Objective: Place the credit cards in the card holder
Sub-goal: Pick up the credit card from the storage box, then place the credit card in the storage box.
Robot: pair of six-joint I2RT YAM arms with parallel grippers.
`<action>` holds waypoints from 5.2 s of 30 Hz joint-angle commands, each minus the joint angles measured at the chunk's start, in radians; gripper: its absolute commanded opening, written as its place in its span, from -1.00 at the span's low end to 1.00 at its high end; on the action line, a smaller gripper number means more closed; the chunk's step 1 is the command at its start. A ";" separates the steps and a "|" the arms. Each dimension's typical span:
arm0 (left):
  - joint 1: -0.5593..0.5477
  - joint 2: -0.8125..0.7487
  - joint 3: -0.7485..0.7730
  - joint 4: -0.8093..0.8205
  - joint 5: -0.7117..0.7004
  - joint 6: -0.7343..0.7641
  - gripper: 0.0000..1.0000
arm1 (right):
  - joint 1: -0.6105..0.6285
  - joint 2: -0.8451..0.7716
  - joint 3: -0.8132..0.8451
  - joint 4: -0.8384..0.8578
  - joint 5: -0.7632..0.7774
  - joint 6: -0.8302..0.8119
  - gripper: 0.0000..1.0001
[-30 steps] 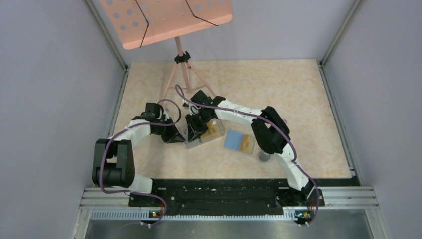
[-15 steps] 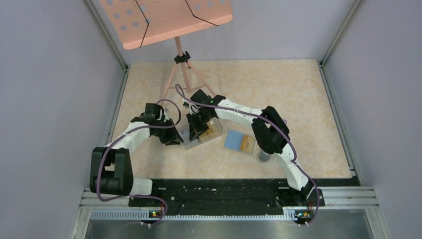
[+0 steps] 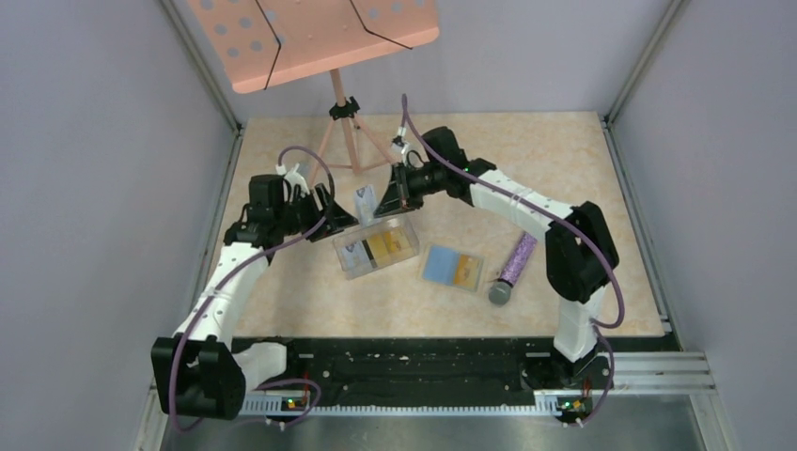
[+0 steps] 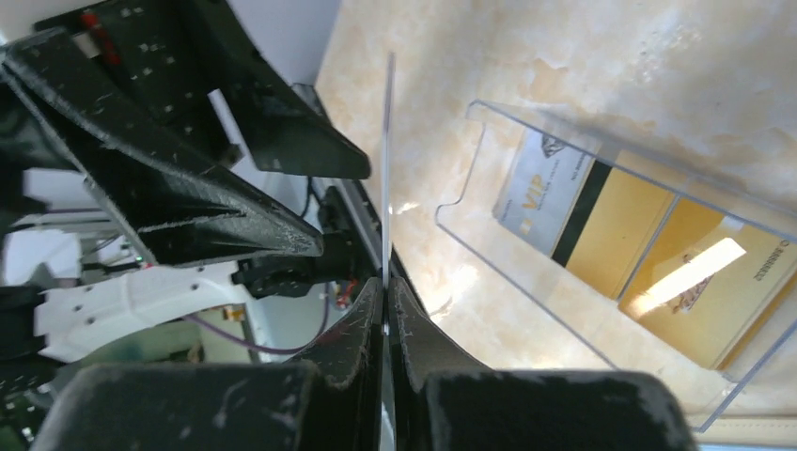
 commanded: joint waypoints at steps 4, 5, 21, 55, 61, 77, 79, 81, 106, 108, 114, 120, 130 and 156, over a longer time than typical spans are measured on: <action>-0.004 0.064 -0.061 0.432 0.320 -0.215 0.17 | -0.025 -0.128 -0.150 0.302 -0.165 0.207 -1.00; -0.004 0.077 -0.068 0.464 0.347 -0.239 0.14 | -0.027 -0.132 -0.157 0.315 -0.172 0.220 -1.00; -0.011 0.135 -0.071 0.539 0.406 -0.294 -1.00 | -0.066 -0.164 -0.200 0.382 -0.126 0.282 -0.05; -0.030 0.080 -0.135 0.784 0.591 -0.393 -1.00 | -0.166 -0.184 -0.315 0.704 -0.286 0.527 -0.33; -0.032 0.080 -0.125 0.785 0.592 -0.396 -1.00 | -0.159 -0.182 -0.330 0.693 -0.290 0.515 -0.43; -0.038 0.059 -0.135 0.786 0.600 -0.406 -1.00 | -0.120 -0.143 -0.340 0.698 -0.291 0.505 -0.73; -0.038 0.056 -0.136 0.786 0.601 -0.407 -1.00 | -0.120 -0.142 -0.349 0.705 -0.291 0.508 -0.79; -0.038 0.050 -0.139 0.787 0.600 -0.407 -1.00 | -0.120 -0.143 -0.359 0.726 -0.296 0.519 -0.80; -0.045 0.043 -0.138 0.822 0.588 -0.437 -1.00 | -0.070 -0.106 -0.434 1.122 -0.355 0.780 -0.52; -0.045 0.046 -0.146 0.848 0.583 -0.456 -1.00 | -0.066 -0.086 -0.452 1.302 -0.366 0.888 -0.58; -0.047 0.062 -0.153 0.867 0.565 -0.472 -0.87 | -0.070 -0.030 -0.485 1.570 -0.361 1.097 -1.00; -0.047 0.063 -0.156 0.808 0.545 -0.436 -0.63 | -0.096 -0.124 -0.466 1.133 -0.330 0.768 -1.00; -0.047 0.063 -0.155 0.642 0.506 -0.315 -0.72 | -0.131 -0.243 -0.272 0.205 -0.108 0.165 -1.00; -0.111 0.287 -0.129 0.339 0.141 -0.063 -0.98 | -0.351 -0.452 -0.494 -0.076 0.084 -0.096 -1.00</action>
